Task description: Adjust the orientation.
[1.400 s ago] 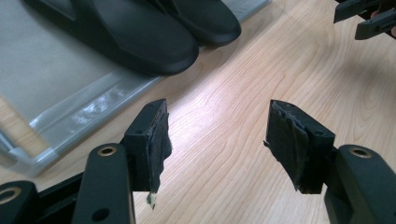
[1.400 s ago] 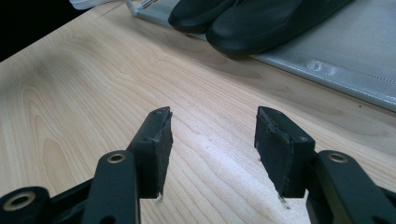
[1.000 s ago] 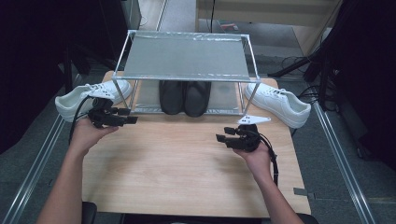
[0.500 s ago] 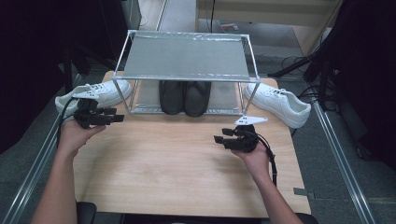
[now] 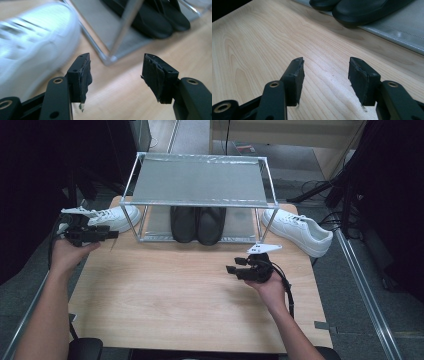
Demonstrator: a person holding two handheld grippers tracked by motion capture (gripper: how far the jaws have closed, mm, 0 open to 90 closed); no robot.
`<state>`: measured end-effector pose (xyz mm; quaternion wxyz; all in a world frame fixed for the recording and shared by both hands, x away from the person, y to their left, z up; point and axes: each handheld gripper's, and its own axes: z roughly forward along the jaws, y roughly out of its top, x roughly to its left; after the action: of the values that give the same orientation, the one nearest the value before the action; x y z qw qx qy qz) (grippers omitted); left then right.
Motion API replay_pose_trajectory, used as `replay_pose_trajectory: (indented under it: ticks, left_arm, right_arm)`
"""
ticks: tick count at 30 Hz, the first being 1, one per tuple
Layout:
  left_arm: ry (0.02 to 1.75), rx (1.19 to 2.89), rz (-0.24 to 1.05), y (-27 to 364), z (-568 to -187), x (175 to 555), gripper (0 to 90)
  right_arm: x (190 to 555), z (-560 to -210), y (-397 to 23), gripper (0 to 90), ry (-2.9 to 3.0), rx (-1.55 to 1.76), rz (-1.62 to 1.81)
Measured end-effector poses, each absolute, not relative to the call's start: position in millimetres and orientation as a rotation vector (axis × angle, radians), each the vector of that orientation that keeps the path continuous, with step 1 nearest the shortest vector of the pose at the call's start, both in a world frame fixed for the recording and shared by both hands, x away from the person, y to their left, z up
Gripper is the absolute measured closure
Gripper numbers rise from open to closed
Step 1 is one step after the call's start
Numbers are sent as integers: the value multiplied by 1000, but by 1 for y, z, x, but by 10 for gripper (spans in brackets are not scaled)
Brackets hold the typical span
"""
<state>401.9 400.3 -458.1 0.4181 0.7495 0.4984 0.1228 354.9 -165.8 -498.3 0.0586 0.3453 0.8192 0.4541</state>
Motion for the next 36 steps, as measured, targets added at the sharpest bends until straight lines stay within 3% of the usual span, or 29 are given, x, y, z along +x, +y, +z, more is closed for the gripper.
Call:
replay_pose_trajectory:
  ticks: [21,27,36]
  left_arm:
    - [1366,1864,388,448,-437,432,425]
    - [1405,1865,390,459,-449,438,426]
    - [1461,1913,294,459,-477,448,477]
  right_arm:
    - [350,-500,-174,477,2445,1072,1325]
    - [348,-502,-179,480,2416,1092,1321]
    - [345,-505,-184,481,2415,1122,1302]
